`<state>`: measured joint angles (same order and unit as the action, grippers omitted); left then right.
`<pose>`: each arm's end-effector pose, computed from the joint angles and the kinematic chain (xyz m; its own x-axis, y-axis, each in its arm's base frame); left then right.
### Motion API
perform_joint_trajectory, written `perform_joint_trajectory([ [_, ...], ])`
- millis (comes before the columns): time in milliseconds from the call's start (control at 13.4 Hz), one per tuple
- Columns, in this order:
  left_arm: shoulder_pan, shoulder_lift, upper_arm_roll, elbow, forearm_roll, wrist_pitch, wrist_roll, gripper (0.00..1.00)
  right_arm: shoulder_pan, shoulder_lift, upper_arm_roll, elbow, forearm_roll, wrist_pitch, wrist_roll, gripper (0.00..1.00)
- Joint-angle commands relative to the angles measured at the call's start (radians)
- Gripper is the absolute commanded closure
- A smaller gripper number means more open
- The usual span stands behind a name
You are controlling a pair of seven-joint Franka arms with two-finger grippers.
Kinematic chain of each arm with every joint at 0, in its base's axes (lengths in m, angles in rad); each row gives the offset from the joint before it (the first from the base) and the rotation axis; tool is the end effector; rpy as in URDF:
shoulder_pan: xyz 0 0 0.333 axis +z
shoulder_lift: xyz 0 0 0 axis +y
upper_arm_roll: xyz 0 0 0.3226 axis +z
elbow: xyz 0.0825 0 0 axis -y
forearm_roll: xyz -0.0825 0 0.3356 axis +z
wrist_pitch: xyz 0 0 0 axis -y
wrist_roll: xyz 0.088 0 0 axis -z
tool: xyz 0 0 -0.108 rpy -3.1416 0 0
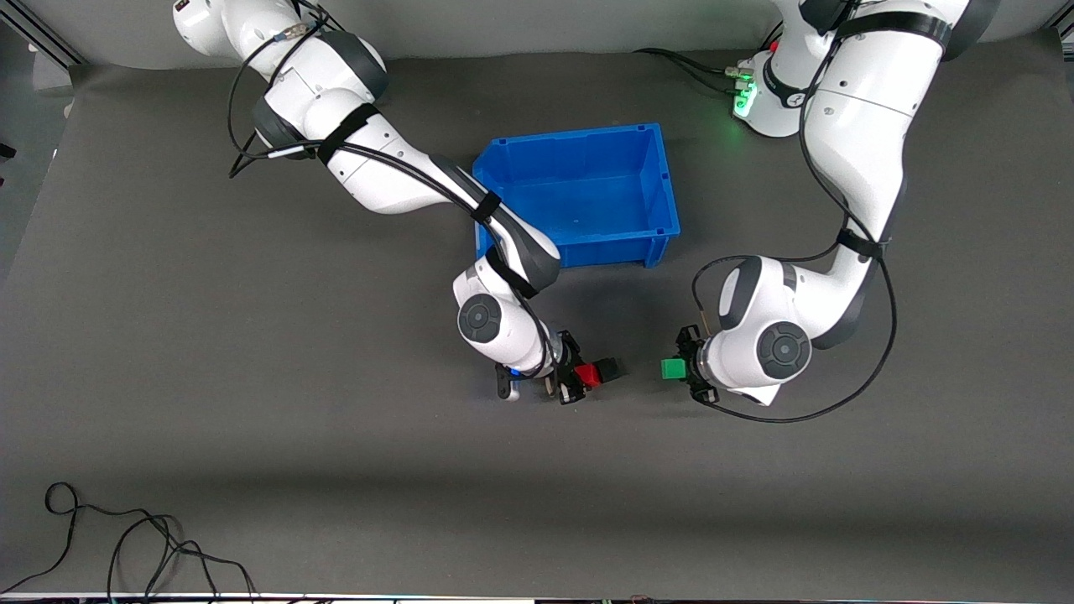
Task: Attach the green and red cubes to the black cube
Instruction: 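Set the red cube beside the black cube while the left gripper carries green, then press the green cube against the black cube with the left gripper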
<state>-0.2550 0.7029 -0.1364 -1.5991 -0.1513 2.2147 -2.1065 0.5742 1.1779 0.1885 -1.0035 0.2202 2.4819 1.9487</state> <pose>0.6091 -0.2419 0.2519 -0.2746 0.9537 -0.1226 0.9506 0.2502 -0.1836 0.5982 0.4836 0.1853 0.1028 -0.9042 -0.4146 -0.9922 -0.0639 -0.1067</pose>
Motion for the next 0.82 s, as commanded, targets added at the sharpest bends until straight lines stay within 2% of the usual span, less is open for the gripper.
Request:
perform_joint_trajectory([
  [0, -0.033, 0.026, 0.009, 0.013, -0.021, 0.052, -0.059, 1.0, 0.016, 0.025, -0.014, 0.043, 0.005, 0.006, 0.01, 0.82],
  [225, -0.059, 0.05, 0.009, 0.013, -0.024, 0.095, -0.066, 1.0, 0.016, 0.032, -0.015, 0.039, 0.004, 0.006, 0.01, 0.82],
  [749, -0.098, 0.079, 0.009, 0.034, -0.019, 0.097, -0.144, 1.0, 0.009, 0.029, -0.015, 0.042, 0.004, -0.009, 0.019, 0.82],
])
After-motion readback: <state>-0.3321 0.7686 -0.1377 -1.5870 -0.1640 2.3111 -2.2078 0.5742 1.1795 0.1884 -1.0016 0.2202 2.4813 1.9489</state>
